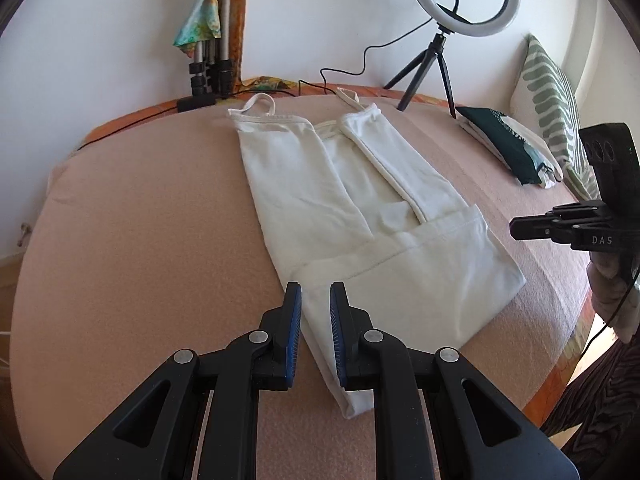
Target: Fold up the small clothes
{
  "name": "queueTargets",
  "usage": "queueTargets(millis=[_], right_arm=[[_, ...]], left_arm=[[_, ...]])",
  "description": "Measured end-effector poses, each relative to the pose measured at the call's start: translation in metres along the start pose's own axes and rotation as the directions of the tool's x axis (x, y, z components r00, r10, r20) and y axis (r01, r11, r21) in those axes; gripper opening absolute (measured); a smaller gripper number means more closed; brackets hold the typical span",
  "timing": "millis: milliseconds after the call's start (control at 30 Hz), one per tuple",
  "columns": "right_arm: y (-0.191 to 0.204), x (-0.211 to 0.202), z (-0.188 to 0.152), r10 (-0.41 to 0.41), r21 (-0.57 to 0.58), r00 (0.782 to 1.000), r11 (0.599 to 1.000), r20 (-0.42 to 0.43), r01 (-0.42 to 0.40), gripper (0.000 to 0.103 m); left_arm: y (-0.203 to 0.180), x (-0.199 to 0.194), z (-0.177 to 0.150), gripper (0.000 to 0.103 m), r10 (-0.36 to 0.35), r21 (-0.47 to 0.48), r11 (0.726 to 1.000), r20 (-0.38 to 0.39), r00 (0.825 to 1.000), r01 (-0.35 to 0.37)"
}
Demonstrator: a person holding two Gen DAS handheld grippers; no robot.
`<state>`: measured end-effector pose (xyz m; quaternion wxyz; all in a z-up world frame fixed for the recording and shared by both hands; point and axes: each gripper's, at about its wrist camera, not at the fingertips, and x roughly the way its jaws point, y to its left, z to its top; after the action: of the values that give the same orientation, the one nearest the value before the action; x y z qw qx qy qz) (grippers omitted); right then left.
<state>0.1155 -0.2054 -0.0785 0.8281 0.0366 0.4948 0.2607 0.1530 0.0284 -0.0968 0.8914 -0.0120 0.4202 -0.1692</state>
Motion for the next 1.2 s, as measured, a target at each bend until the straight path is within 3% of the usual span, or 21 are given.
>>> queueTargets(millis=[33,67,100,167,433,567,867,1067,1133,1200], right_arm=[[-0.004,-0.004,0.007,-0.006,0.012,1.0,1.0,0.021,0.006,0.013],[-0.01,-0.006,0.014,-0.006,0.023,0.999,1.0,0.043,0.005,0.026],[-0.015,-0.008,0.021,-0.001,0.029,0.998,1.0,0.064,-0.001,0.048],[-0.026,-0.01,0.036,0.024,0.039,0.994,0.999,0.104,-0.028,0.069],[-0.068,0.028,0.1,0.09,0.086,0.992,0.991,0.092,-0.098,0.069],[-0.088,0.059,0.126,0.104,0.086,0.992,0.99,0.071,-0.11,0.069],[-0.127,0.122,0.17,0.169,0.135,0.984,0.976,0.05,-0.174,0.069],[-0.131,0.138,0.183,0.202,0.14,0.976,0.967,0.084,-0.212,0.069],[-0.129,0.142,0.188,0.2,0.14,0.977,0.968,0.081,-0.209,0.065],[-0.126,0.146,0.192,0.194,0.14,0.979,0.97,0.064,-0.201,0.05]], left_arm=[[0.007,0.001,0.009,0.033,-0.007,-0.016,1.0,0.007,1.0,0.007],[0.013,0.002,0.018,0.041,-0.015,-0.03,0.999,0.02,1.0,0.015],[0.019,0.003,0.027,0.05,-0.025,-0.045,0.999,0.036,0.999,0.027],[0.032,0.008,0.044,0.05,-0.052,-0.088,0.994,0.059,0.997,0.057],[0.08,0.068,0.087,0.051,-0.148,-0.26,0.955,0.016,0.989,0.147],[0.089,0.095,0.102,0.051,-0.199,-0.258,0.946,0.012,0.98,0.195],[0.106,0.139,0.125,0.051,-0.237,-0.278,0.933,0.007,0.971,0.229],[0.113,0.15,0.132,0.05,-0.27,-0.3,0.913,0.063,0.961,0.277],[0.113,0.15,0.132,0.046,-0.258,-0.301,0.916,0.07,0.964,0.267],[0.115,0.15,0.133,0.04,-0.257,-0.318,0.91,0.073,0.964,0.267]])
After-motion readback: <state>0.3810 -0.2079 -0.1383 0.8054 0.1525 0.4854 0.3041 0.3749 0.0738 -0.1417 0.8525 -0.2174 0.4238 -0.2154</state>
